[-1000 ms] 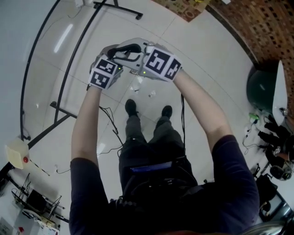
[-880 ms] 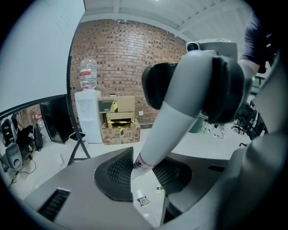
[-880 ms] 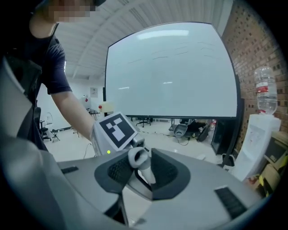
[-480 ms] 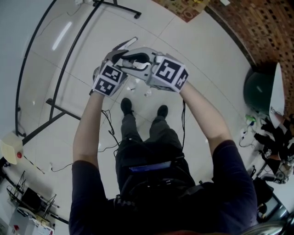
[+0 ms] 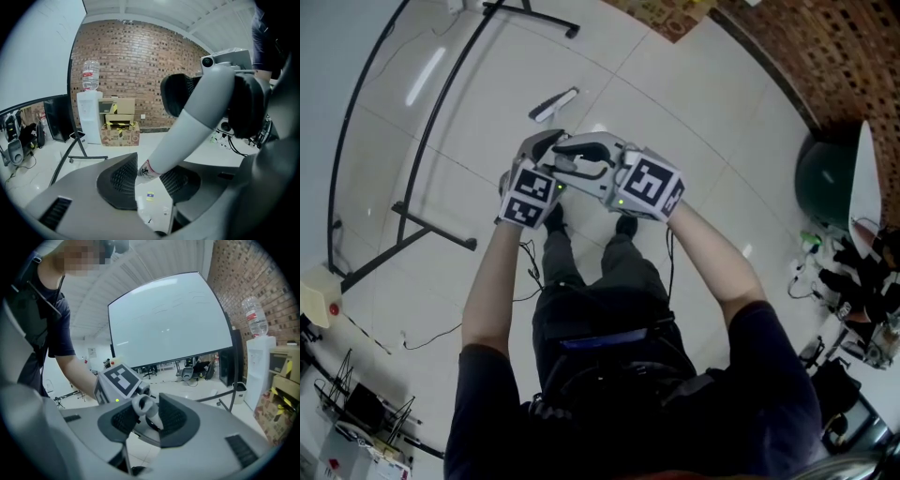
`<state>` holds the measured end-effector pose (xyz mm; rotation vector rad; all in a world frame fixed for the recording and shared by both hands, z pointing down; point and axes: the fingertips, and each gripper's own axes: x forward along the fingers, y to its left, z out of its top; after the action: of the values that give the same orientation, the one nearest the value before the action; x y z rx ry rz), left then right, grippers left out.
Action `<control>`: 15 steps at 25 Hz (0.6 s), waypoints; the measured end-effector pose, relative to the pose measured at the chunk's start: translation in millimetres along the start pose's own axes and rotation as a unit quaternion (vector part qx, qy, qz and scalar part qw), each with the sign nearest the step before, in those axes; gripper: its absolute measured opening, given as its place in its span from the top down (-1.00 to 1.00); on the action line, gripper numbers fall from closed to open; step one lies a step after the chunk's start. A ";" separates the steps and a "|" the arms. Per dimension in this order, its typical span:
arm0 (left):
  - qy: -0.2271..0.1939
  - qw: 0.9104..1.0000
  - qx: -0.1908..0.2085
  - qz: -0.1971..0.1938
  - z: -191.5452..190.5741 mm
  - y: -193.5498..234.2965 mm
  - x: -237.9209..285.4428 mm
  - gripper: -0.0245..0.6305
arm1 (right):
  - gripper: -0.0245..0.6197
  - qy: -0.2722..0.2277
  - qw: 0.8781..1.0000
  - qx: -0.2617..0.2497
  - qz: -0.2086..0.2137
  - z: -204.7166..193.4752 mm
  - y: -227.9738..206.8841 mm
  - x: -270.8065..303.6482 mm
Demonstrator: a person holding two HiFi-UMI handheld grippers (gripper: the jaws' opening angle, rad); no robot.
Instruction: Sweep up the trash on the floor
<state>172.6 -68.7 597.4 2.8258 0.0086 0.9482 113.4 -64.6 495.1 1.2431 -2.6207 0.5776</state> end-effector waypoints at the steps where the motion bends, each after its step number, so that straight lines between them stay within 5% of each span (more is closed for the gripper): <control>1: 0.000 1.000 -0.002 0.002 -0.1 -4.9 0.2 0.54 | 0.48 0.000 1.000 0.000 0.002 -1.4 2.8 -4.0; 15: 0.013 1.000 -0.006 0.026 -8.8 -70.2 1.0 0.54 | 0.48 0.012 0.999 0.003 0.034 -24.9 42.6 -56.6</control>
<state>171.2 2.0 594.1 2.8149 -0.0673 0.9929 116.2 10.0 488.0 1.1440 -2.6525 0.6081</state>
